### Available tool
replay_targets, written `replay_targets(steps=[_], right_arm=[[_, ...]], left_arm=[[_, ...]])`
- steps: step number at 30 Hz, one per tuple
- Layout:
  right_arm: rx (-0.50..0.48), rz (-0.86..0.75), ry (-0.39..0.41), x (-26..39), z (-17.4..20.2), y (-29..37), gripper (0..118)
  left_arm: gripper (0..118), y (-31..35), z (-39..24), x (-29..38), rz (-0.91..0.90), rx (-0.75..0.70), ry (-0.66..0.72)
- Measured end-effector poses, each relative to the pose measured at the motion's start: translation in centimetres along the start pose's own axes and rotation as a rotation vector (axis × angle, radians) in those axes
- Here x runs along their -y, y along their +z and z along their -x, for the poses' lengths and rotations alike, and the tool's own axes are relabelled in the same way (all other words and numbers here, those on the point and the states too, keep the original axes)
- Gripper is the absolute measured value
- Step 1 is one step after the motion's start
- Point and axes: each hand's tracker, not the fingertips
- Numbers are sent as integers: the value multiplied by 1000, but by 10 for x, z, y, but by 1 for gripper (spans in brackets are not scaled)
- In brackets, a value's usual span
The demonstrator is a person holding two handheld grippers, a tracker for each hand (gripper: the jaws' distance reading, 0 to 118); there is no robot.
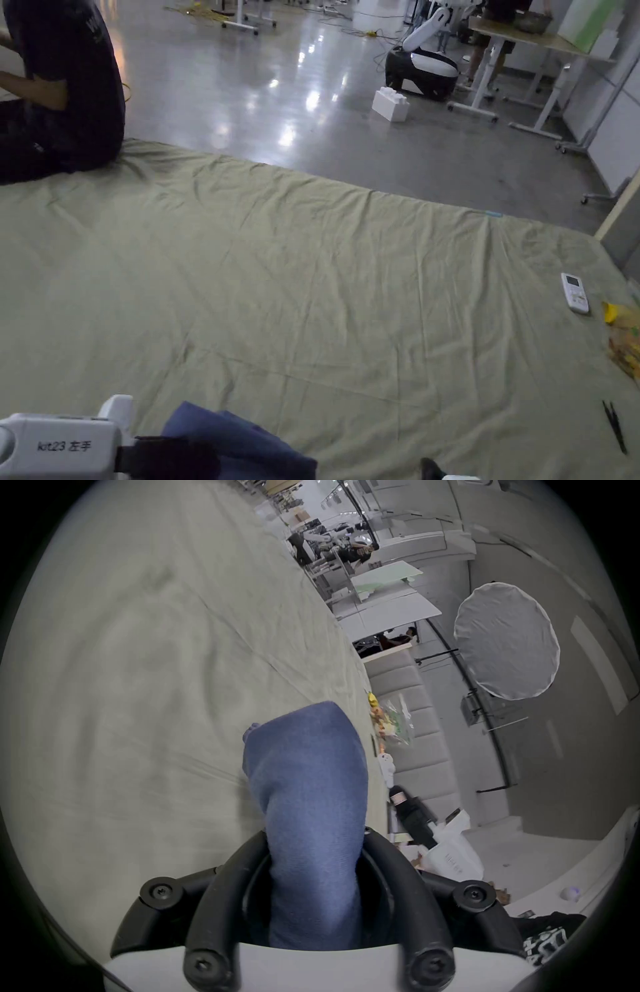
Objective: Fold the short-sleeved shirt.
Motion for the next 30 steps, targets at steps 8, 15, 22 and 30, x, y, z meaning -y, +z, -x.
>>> replay_targets(steps=[8, 15, 22, 30], right_arm=[[68, -175, -6, -85, -40, 6, 1], [129, -264, 1, -124, -62, 13, 1], [162, -285, -9, -127, -74, 16, 1], [157, -248, -5, -111, -72, 15, 1]], left_arm=[[26, 134, 33, -68, -59, -241, -11], [26, 214, 43, -103, -72, -429, 7], [26, 253, 63, -118, -53, -614, -32], [39, 235, 69, -103, 20, -921, -36]])
